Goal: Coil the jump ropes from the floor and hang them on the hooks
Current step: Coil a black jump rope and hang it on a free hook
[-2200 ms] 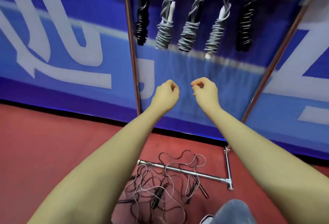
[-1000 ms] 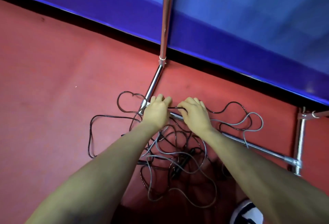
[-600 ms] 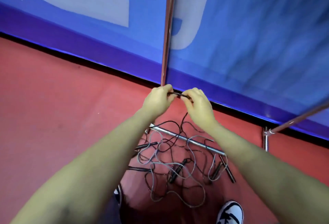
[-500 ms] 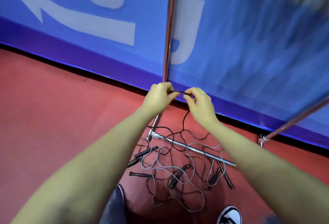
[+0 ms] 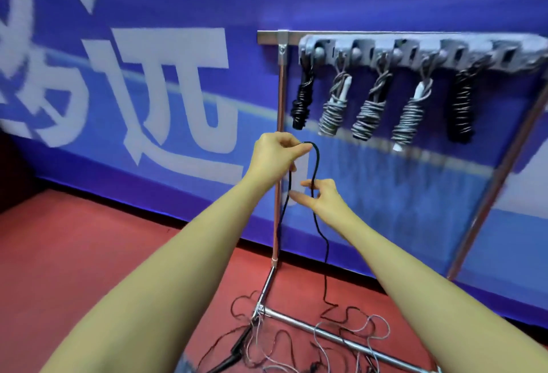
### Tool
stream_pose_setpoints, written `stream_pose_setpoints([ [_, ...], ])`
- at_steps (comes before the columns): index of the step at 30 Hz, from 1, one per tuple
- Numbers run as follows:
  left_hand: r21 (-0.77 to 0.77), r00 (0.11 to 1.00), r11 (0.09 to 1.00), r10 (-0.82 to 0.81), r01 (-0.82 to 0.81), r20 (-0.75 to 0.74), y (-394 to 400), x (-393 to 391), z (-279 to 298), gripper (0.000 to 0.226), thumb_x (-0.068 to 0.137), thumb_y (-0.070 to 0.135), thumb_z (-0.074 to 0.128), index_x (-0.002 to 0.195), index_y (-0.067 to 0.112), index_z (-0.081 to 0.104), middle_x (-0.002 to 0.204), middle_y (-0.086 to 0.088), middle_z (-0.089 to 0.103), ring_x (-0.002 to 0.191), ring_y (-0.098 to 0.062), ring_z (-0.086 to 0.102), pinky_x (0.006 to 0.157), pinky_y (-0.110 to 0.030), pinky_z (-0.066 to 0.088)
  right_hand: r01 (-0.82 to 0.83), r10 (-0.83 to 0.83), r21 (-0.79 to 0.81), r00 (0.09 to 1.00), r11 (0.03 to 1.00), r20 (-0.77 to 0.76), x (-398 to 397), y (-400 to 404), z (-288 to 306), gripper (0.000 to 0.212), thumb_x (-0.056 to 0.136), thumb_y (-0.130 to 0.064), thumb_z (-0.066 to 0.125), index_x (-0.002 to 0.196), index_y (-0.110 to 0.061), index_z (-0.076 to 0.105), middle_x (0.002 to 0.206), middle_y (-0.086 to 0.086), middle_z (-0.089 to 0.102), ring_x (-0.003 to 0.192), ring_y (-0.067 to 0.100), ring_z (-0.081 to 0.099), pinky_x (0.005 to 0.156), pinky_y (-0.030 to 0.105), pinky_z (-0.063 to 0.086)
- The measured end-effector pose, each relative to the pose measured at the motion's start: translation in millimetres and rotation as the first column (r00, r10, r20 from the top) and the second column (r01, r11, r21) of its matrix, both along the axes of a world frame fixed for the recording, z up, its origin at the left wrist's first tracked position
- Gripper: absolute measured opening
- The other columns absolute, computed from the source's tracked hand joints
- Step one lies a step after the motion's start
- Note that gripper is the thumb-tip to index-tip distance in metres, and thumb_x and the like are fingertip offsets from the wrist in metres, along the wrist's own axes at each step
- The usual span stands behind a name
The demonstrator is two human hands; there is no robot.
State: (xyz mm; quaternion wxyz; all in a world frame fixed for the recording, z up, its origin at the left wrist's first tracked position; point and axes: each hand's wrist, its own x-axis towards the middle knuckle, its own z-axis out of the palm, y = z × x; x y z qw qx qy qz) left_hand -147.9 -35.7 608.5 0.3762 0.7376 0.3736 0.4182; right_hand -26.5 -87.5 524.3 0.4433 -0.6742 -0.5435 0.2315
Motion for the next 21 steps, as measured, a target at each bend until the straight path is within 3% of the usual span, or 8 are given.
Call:
stream_pose_setpoints([
  [3, 0.025, 0.994, 1.0, 0.015, -0.018, 0.111, -13.1, 0.5, 42.8, 0.022, 0.081, 0.022, 0.073, 0.066, 0.008, 0.065, 0.042, 0.005, 0.05, 0.04, -0.011, 0.051, 0.048, -0.021, 0.04, -0.06, 0.061, -0.043, 0.998, 0.997, 0.013, -9.7, -8.4, 21.1, 0.044, 0.081, -0.037, 0.074, 0.111, -0.008, 0.062, 0.104, 0.019, 0.056, 0.081, 0.019, 0.056, 0.061, 0.022, 0.038],
  [4, 0.019, 0.988, 1.0, 0.017, -0.02, 0.156, -18.3, 1.3, 55.6, 0.021, 0.082, 0.019, 0.073, 0.069, 0.005, 0.065, 0.039, 0.007, 0.048, 0.038, -0.009, 0.049, 0.046, -0.019, 0.04, -0.077, 0.077, -0.048, 0.997, 0.996, 0.01, -12.3, -11.2, 27.8, 0.037, 0.082, -0.036, 0.073, 0.104, -0.008, 0.063, 0.096, 0.023, 0.061, 0.075, 0.018, 0.059, 0.057, 0.027, 0.04],
  [6, 0.025, 0.972, 1.0, 0.008, -0.015, 0.233, -28.0, 2.5, 77.5, 0.021, 0.083, 0.016, 0.073, 0.07, 0.002, 0.064, 0.041, 0.004, 0.047, 0.037, -0.009, 0.047, 0.043, -0.017, 0.039, -0.095, 0.094, -0.052, 0.995, 0.994, -0.014, -16.1, -16.5, 41.3, 0.023, 0.088, -0.028, 0.067, 0.09, -0.006, 0.064, 0.06, 0.006, 0.059, 0.047, 0.005, 0.049, 0.047, 0.021, 0.035],
  [8, 0.054, 0.963, 0.999, -0.016, 0.002, 0.269, -36.0, 2.2, 94.3, 0.015, 0.083, 0.016, 0.072, 0.079, 0.002, 0.067, 0.053, -0.004, 0.053, 0.038, -0.007, 0.047, 0.045, -0.017, 0.041, -0.083, 0.082, -0.028, 0.996, 0.996, -0.036, -16.4, -18.8, 54.1, 0.021, 0.094, -0.022, 0.058, 0.081, -0.007, 0.062, 0.049, -0.002, 0.046, 0.041, 0.007, 0.042, 0.047, 0.021, 0.035],
  [12, 0.007, 0.955, 1.0, -0.006, 0.004, 0.298, -38.6, -6.5, 100.8, 0.028, 0.091, 0.01, 0.058, 0.119, 0.009, 0.055, 0.098, -0.005, 0.053, 0.052, -0.009, 0.052, 0.048, -0.014, 0.043, -0.041, 0.054, 0.104, 0.991, 0.994, -0.126, -15.0, -23.0, 80.8, 0.028, 0.098, -0.019, 0.051, 0.077, -0.005, 0.061, 0.059, 0.009, 0.054, 0.042, 0.013, 0.047, 0.052, 0.026, 0.041],
  [15, -0.065, 0.998, 0.997, 0.041, -0.038, 0.046, -35.8, -18.3, 74.1, 0.023, 0.09, 0.006, 0.049, 0.113, 0.008, 0.051, 0.101, -0.012, 0.048, 0.069, -0.02, 0.045, 0.05, -0.02, 0.037, 0.004, 0.051, 0.221, 0.968, 0.975, -0.246, -12.9, -25.4, 101.7, 0.03, 0.099, -0.017, 0.05, 0.073, -0.007, 0.06, 0.058, 0.01, 0.054, 0.039, 0.012, 0.046, 0.049, 0.024, 0.041],
  [18, -0.166, 0.932, 0.984, -0.12, 0.066, -0.341, -40.8, -25.7, 38.7, 0.048, 0.089, 0.018, 0.058, 0.135, 0.01, 0.045, 0.118, -0.01, 0.047, 0.074, -0.019, 0.052, 0.061, -0.022, 0.04, 0.047, 0.089, 0.294, 0.897, 0.955, -0.433, -14.0, -28.5, 124.2, 0.031, 0.099, -0.016, 0.048, 0.073, -0.005, 0.06, 0.054, 0.007, 0.049, 0.041, 0.014, 0.045, 0.045, 0.023, 0.04],
  [21, -0.19, 0.937, 0.955, -0.267, 0.227, -0.223, -49.3, -23.7, 25.0, 0.034, 0.092, 0.022, 0.06, 0.123, 0.009, 0.056, 0.09, -0.004, 0.052, 0.067, -0.015, 0.053, 0.06, -0.023, 0.044, 0.092, 0.146, 0.341, 0.778, 0.936, -0.611, -17.7, -31.4, 147.2, 0.03, 0.099, -0.012, 0.048, 0.074, 0.0, 0.058, 0.058, 0.008, 0.045, 0.044, 0.012, 0.043, 0.041, 0.022, 0.039],
])
